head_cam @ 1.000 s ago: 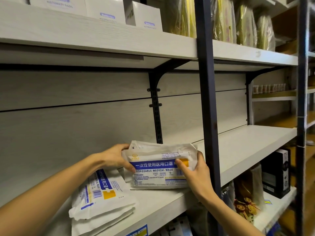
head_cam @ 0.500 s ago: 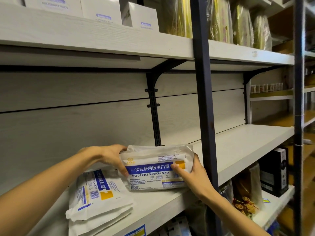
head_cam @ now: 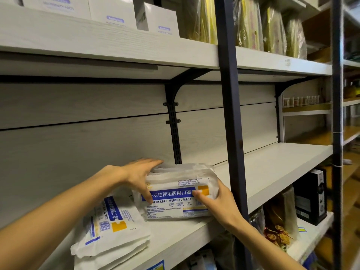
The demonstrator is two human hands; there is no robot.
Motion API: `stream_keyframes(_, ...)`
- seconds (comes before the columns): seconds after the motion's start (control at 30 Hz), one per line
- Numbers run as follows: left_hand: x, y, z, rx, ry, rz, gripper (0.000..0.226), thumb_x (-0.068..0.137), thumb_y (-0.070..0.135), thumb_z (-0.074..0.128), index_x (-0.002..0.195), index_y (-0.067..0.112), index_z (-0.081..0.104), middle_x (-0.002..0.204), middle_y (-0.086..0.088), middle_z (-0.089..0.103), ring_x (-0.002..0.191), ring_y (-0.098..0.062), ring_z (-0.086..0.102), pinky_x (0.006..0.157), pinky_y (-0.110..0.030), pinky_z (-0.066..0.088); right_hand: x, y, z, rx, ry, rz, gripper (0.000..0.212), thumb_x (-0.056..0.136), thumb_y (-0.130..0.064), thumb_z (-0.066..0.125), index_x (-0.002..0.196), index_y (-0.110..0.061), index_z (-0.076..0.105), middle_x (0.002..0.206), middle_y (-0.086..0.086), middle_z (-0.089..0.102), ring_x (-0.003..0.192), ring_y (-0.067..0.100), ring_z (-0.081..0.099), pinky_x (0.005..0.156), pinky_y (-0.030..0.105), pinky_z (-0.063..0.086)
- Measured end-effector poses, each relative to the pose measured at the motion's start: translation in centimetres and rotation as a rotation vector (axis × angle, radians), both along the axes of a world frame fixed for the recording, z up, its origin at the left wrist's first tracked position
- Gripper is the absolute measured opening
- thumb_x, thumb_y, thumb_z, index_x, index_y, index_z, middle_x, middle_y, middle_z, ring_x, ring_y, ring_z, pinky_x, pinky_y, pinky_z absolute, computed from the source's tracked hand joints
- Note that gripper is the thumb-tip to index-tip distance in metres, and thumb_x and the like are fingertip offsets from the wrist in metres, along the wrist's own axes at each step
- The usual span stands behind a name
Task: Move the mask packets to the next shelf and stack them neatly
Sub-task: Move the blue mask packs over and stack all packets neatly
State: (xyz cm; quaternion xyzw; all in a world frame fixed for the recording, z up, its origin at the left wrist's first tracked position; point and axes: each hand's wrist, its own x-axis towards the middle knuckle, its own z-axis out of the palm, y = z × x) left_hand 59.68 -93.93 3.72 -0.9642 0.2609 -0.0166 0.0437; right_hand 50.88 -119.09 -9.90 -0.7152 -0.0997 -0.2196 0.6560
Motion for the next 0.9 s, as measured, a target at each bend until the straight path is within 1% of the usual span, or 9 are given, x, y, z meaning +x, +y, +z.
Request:
stream_keyframes(0.07,-0.4,0.0,0.5,-0.006,0.038,0.016,0.127,0.061,0.050,0.092,0.159,0.036,0.012,0.159,0.006,0.032,0.141,-0.018,0.038,0.117,-0.038,0.035,0.0,-0.1,0.0,0.006,-0.006,0.004,0.055,0.072,-0.040,0.080,0.120,-0.024,0.060,0.109,-0.005,0.075,0.098,0.010,0.074,0.077,0.027,0.063)
stream_keyframes(0.13,-0.6,-0.1,1.0,-0.005,0.087,0.030,0.110,0.065,0.044,0.092,0.154,0.033,0.028,0.149,0.008,0.043,0.124,-0.012,0.048,0.108,-0.031,0.042,0.0,-0.1,0.1,0.015,-0.008,0.007,0.052,0.072,-0.040,0.080,0.119,-0.025,0.060,0.108,-0.004,0.076,0.098,0.010,0.075,0.076,0.026,0.062)
stream_keyframes(0.2,-0.5,-0.3,1.2,0.022,0.077,0.026,0.092,0.062,0.045,0.093,0.138,0.033,0.042,0.133,0.012,0.049,0.114,-0.009,0.051,0.101,-0.029,0.047,0.1,0.0,0.1,0.019,0.003,0.022,0.053,0.072,-0.040,0.080,0.119,-0.025,0.060,0.109,-0.004,0.076,0.098,0.010,0.075,0.077,0.027,0.063)
stream_keyframes(0.27,-0.1,-0.4,0.8,0.038,0.096,0.023,0.079,0.058,0.046,0.094,0.119,0.034,0.044,0.121,0.012,0.056,0.106,-0.010,0.057,0.093,-0.030,0.051,0.3,-0.1,0.1,0.019,0.022,0.043,0.056,0.073,-0.041,0.079,0.122,-0.024,0.059,0.111,-0.003,0.075,0.099,0.011,0.075,0.081,0.031,0.063)
stream_keyframes(0.37,0.4,-0.6,0.2,0.030,0.073,-0.012,0.071,0.057,0.046,0.094,0.108,0.038,0.045,0.109,0.014,0.062,0.098,-0.010,0.062,0.081,-0.028,0.052,0.5,-0.3,0.2,0.001,0.035,0.044,0.060,0.074,-0.044,0.080,0.125,-0.024,0.056,0.115,-0.003,0.073,0.101,0.012,0.074,0.085,0.036,0.063)
stream_keyframes(0.57,0.3,-0.5,0.4,0.048,0.057,-0.042,0.065,0.057,0.047,0.093,0.107,0.042,0.053,0.111,0.016,0.065,0.098,-0.007,0.064,0.087,-0.031,0.058,0.4,0.4,0.4,-0.004,0.028,-0.045,0.050,0.080,-0.038,0.080,0.119,-0.026,0.052,0.110,-0.008,0.070,0.092,0.009,0.073,0.070,0.020,0.061)
stream_keyframes(0.67,-0.1,-0.5,0.7,0.105,0.073,-0.016,0.069,0.058,0.047,0.093,0.112,0.040,0.051,0.110,0.017,0.064,0.099,-0.008,0.063,0.088,-0.030,0.055,0.4,0.4,0.6,-0.024,0.044,-0.045,0.055,0.072,-0.049,0.078,0.116,-0.028,0.053,0.109,-0.008,0.070,0.093,0.010,0.073,0.070,0.020,0.061)
stream_keyframes(0.73,-0.4,-0.4,1.1,0.164,0.056,0.018,0.074,0.055,0.053,0.092,0.113,0.039,0.050,0.109,0.017,0.063,0.100,-0.011,0.062,0.089,-0.033,0.053,0.4,0.2,0.6,-0.035,0.045,-0.057,0.062,0.067,-0.055,0.077,0.117,-0.026,0.054,0.110,-0.007,0.071,0.093,0.011,0.074,0.072,0.022,0.062)
stream_keyframes(0.9,-0.3,0.0,1.1,0.185,0.003,0.056,0.071,0.055,0.061,0.089,0.110,0.037,0.052,0.110,0.014,0.065,0.098,-0.013,0.063,0.083,-0.032,0.053,0.4,0.4,0.3,-0.037,0.034,-0.088,0.061,0.067,-0.056,0.078,0.116,-0.026,0.056,0.109,-0.006,0.073,0.093,0.011,0.074,0.076,0.026,0.063)
